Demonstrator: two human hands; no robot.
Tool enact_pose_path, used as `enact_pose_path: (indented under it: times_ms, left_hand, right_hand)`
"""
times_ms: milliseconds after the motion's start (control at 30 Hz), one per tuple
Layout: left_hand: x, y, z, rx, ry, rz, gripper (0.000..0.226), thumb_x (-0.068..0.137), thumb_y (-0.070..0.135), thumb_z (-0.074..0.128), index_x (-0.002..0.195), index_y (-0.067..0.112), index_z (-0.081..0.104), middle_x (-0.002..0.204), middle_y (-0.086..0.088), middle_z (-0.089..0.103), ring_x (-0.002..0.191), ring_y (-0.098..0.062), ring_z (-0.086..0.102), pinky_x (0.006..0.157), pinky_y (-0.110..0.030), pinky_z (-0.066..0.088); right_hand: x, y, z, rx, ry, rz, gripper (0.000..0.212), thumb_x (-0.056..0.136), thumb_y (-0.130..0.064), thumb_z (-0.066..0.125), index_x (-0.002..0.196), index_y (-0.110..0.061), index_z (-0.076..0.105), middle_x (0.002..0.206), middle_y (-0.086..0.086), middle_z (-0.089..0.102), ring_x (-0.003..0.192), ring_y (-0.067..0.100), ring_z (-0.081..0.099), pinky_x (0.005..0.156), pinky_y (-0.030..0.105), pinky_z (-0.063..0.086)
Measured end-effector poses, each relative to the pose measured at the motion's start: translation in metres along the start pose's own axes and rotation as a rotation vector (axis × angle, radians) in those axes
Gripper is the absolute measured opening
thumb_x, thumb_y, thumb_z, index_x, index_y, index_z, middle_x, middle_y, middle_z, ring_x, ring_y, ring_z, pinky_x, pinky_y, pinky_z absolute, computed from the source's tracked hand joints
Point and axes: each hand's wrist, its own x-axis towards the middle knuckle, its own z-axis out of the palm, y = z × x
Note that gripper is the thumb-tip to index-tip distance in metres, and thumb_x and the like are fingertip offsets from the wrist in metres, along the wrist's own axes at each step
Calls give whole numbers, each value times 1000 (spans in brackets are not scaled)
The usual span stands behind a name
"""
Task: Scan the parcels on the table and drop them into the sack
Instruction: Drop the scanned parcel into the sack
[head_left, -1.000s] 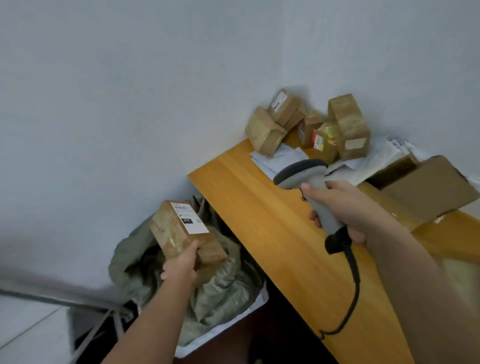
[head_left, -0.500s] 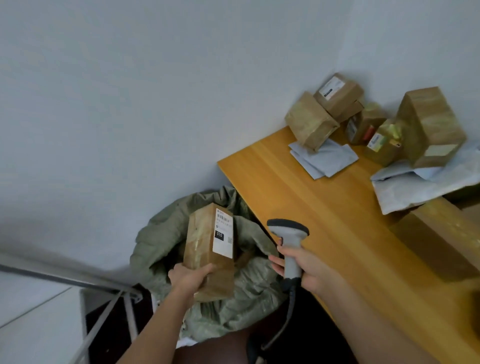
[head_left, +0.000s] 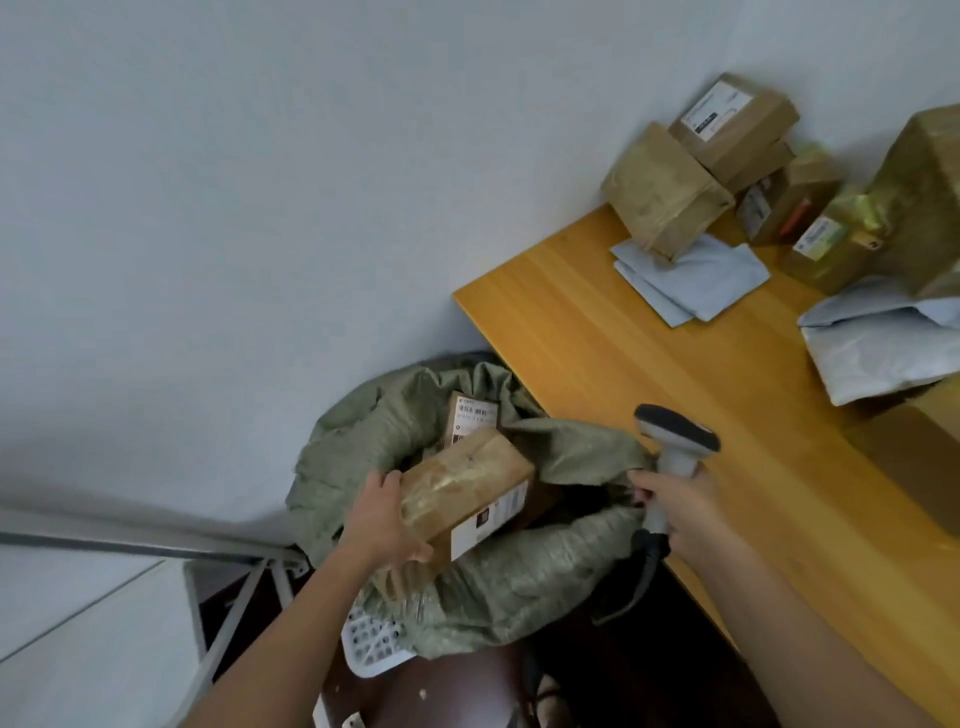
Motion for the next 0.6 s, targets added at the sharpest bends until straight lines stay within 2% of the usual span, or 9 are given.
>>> enact_pose_path:
  times_ms: [100, 200, 300, 367, 433, 467, 533, 600]
  left_hand:
    - [11, 21, -5, 138, -52, 148, 119, 58, 48, 86, 151, 12, 20, 137, -1, 26, 129, -20, 33, 108, -35, 39]
    - [26, 45, -2, 142, -86, 230, 113, 60, 46, 86, 148, 12, 25, 132, -1, 30, 124, -20, 36, 107, -36, 39]
    - [41, 50, 8, 293, 92, 261, 103, 66, 41, 84, 147, 15, 25, 136, -4, 32, 129, -24, 34, 115, -37, 26]
    - [46, 41, 23, 244, 234, 263, 96, 72, 30, 79, 149, 16, 24, 143, -4, 31, 139, -26, 27, 120, -39, 13]
    - [49, 32, 39, 193, 273, 232, 95, 77, 21, 74, 153, 15, 18, 154, -6, 23, 148, -31, 12, 122, -42, 8]
    - [51, 30, 44, 204, 256, 214, 96, 80, 23, 73, 155, 16, 13, 158, -7, 18, 149, -31, 5, 122, -43, 5]
    - [59, 31, 40, 225, 189, 212, 99, 78, 37, 75, 155, 19, 16, 156, -8, 21, 147, -33, 10, 120, -43, 8]
    - [67, 37, 21, 262, 116, 214, 97, 71, 50, 79, 150, 26, 28, 146, -6, 35, 136, -31, 30, 114, -42, 25]
  right_hand:
    - [-6, -4, -17, 125, 99, -3, 37, 85, -1, 71, 119, -4, 57, 68, 11, 57, 57, 22, 54, 59, 37, 47]
    - [-22, -6, -21, 179, 40, -16, 22, 88, -2, 69, 107, -4, 58, 70, 10, 57, 58, 20, 54, 59, 37, 46]
    - [-35, -10, -18, 213, -53, -35, 22, 87, 0, 69, 107, -6, 61, 82, 10, 61, 63, 18, 57, 58, 31, 50]
    - [-40, -10, -16, 210, -101, -60, 24, 87, -1, 69, 108, -10, 62, 89, 10, 63, 66, 17, 59, 53, 25, 52]
    - [-42, -9, -12, 194, -130, -79, 27, 87, -1, 70, 110, -12, 61, 93, 10, 64, 68, 16, 62, 52, 22, 52]
    - [-42, -7, -10, 183, -138, -81, 28, 87, -1, 70, 111, -12, 60, 96, 10, 65, 69, 17, 64, 54, 22, 53]
    - [-41, -6, -7, 168, -152, -70, 29, 88, 0, 68, 112, -13, 58, 100, 10, 66, 73, 18, 68, 59, 25, 54]
    - [-40, -5, -6, 165, -155, -52, 29, 89, 1, 66, 114, -12, 55, 101, 11, 66, 74, 19, 68, 60, 26, 53]
